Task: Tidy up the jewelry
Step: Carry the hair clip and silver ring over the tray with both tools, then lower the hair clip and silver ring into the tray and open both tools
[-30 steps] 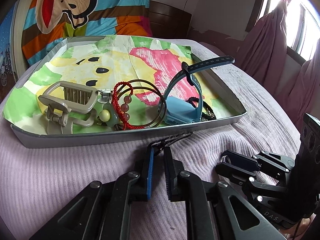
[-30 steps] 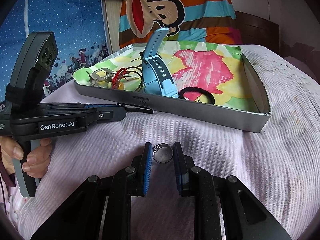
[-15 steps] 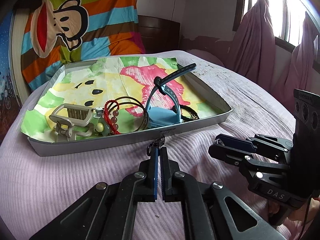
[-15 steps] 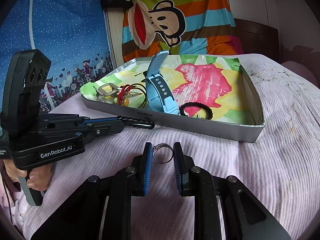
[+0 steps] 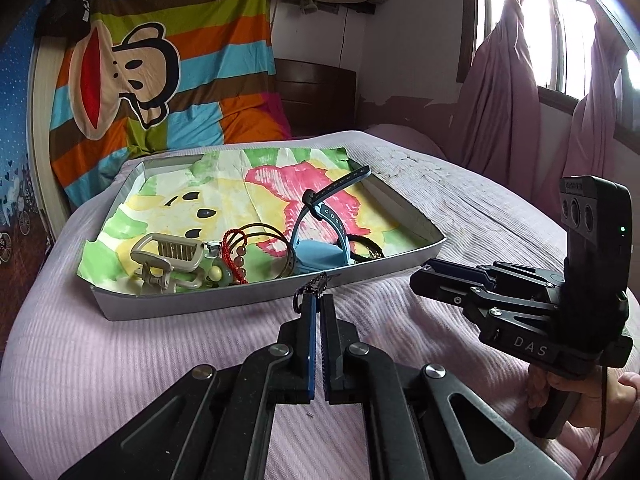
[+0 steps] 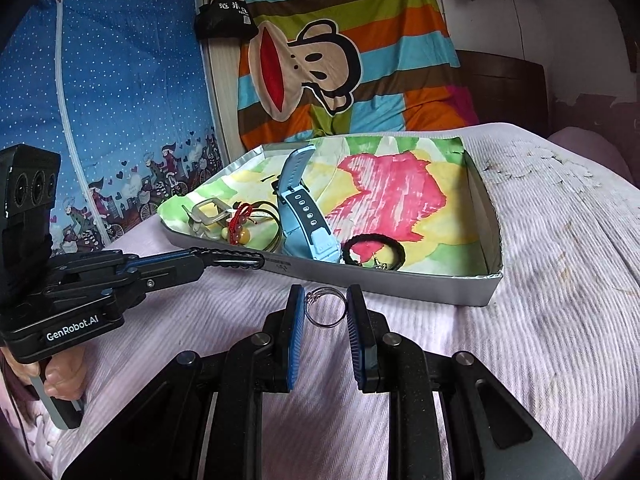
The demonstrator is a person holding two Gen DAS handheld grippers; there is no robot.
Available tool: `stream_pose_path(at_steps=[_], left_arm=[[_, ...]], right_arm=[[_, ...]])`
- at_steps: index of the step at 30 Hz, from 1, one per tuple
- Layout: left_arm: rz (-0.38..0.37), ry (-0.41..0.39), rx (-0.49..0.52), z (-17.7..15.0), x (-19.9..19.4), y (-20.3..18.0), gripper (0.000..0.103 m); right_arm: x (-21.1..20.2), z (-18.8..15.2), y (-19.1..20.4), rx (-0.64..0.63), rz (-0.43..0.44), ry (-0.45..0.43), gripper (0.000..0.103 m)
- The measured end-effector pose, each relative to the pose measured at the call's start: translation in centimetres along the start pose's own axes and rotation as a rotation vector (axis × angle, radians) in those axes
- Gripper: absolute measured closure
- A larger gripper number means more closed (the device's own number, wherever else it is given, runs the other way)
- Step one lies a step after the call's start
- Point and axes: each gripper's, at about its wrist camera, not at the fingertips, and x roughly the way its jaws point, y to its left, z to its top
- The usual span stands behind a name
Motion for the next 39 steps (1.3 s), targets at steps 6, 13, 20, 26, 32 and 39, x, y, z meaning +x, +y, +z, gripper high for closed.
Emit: stream_pose_path(at_steps=[6, 13, 20, 26, 32, 39], left_arm=[[-0.001, -0.055, -0.011, 0.7, -1.6, 0.2, 0.101], [0.058, -0.139, -0.048, 3.2, -2.3, 0.9, 0.101], [0.101, -0.100, -0.125, 5.9, 1.3, 2.4, 0.101], [0.114, -0.030, -0.187, 6.9, 4.2, 4.0, 0.101], [0.134, 0.038, -0.191, 7.2, 6.6, 4.3, 0.101], [0.130, 0.098, -0.212, 6.1, 7.8, 4.5, 0.100]], right_arm=[[-0.4, 0.3, -0.2, 0.003, 0.002, -0.019, 0.084], [-1.0, 1.1, -0.8, 0.022, -0.021, -0.051, 0.084], [1.4, 3.8, -2.8, 0.112, -0.061, -0.035, 0.084], [6.4, 6.3, -4.0, 0.171, -0.059, 0.052, 0.084], [9.9, 6.7, -4.4, 0.193, -0.079, 0.112, 0.084], [11.4, 5.9, -4.2, 0.196, -0.080, 0.145, 0.084]])
